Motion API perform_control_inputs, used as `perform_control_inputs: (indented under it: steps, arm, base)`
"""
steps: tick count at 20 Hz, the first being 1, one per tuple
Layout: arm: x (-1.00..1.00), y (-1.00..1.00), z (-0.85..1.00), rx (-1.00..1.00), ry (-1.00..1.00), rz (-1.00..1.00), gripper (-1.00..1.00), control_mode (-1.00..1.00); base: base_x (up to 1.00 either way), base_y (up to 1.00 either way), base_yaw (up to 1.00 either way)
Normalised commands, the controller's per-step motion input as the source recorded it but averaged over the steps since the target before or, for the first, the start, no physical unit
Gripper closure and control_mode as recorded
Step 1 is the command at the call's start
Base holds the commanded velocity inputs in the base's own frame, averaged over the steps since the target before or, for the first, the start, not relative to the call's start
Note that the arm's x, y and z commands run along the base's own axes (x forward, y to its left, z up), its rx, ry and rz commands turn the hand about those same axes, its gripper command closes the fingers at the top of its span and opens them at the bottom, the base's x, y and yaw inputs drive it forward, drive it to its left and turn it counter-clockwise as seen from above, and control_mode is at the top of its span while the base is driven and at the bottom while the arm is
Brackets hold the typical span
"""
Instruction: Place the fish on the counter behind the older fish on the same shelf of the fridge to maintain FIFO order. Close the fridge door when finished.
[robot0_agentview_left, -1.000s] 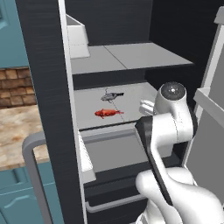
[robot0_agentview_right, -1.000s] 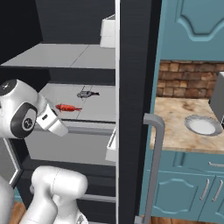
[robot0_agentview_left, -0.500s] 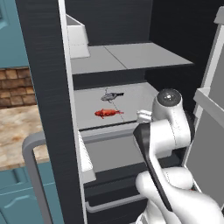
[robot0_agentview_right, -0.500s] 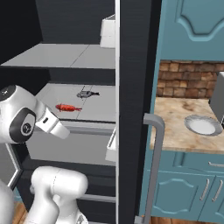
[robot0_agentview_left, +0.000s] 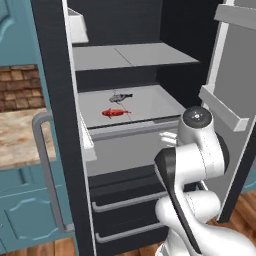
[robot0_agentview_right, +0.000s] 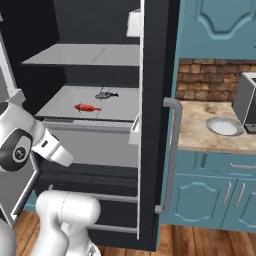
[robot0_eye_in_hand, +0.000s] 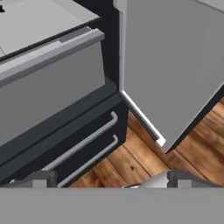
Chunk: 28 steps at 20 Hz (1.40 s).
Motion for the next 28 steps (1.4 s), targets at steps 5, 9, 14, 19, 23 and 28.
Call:
perform_control_inputs:
  steps: [5, 9, 14, 19, 23, 28]
  arm:
    - [0.00, 0.00, 0.00, 0.00, 0.00, 0.00, -1.00, 1.00]
    - [0.00, 0.00, 0.00, 0.00, 0.00, 0.00, -1.00, 1.00]
    - [0.00, 0.00, 0.00, 0.00, 0.00, 0.00, -1.00, 1.00]
    - [0.00, 0.00, 0.00, 0.00, 0.00, 0.00, -1.00, 1.00]
    - [0.00, 0.00, 0.00, 0.00, 0.00, 0.00, -1.00, 1.00]
    - [0.00, 0.00, -0.02, 0.00, 0.00, 0.01, -1.00, -1.00]
  base:
    - [-0.30, 0.32, 0.14]
    - [-0.44, 0.05, 0.15]
    - [-0.28, 0.00, 0.07]
    - [-0.15, 0.00, 0.06]
    - [-0.33, 0.00, 0.03]
    - [-0.12, 0.00, 0.01]
